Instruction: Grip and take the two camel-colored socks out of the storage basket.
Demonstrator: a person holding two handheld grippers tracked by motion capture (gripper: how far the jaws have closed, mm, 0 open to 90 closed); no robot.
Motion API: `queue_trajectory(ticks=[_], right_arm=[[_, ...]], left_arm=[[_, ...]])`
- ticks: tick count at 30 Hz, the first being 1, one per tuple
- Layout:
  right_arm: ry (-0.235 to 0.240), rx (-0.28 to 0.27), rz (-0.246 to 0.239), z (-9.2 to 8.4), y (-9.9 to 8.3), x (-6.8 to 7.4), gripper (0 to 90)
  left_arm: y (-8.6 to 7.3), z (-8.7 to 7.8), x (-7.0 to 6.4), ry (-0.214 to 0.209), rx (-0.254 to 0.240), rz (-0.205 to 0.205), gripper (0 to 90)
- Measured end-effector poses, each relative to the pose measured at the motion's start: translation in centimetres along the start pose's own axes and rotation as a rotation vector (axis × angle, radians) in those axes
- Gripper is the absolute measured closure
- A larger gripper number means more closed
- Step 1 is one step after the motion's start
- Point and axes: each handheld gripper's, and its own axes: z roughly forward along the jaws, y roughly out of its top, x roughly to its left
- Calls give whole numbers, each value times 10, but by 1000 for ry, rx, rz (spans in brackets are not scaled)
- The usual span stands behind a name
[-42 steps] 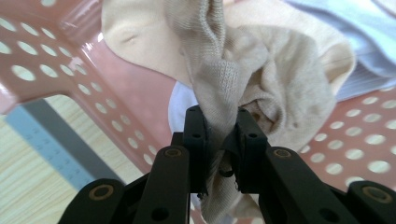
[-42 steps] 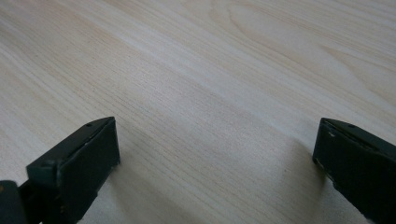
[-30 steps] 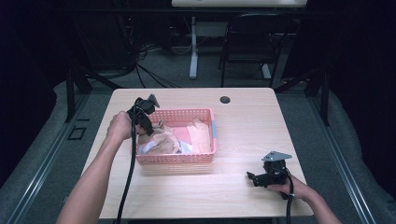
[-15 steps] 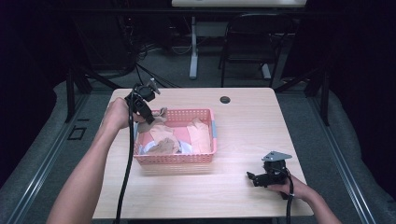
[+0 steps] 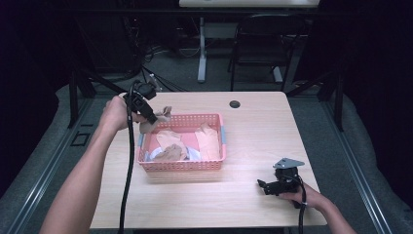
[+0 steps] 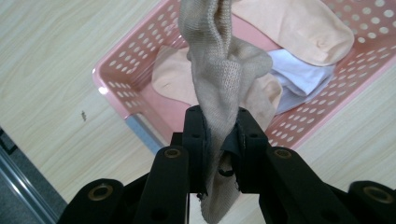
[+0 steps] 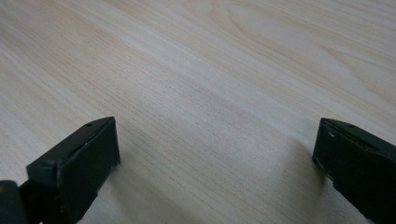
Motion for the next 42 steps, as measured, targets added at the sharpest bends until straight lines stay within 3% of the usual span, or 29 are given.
queue_trajectory(ticks=[12,23,30,37,42], right_arm=[[0,-3,0,0,0,0,0],[0,3,2,0,0,0,0],[-1,-3,-2,0,0,0,0],[-1,2,3,0,0,0,0],[-6,-4,8,0,0,1,0]], left_arm=[[-30,-18,30,37,-11,-75,771],[-78,-29,60,46,-39,-169,771],[-96,-33,66,55,-73,-195,772],[-114,-25,76,91,-66,-244,771],[-122,-13,79,75,-61,-261,771]])
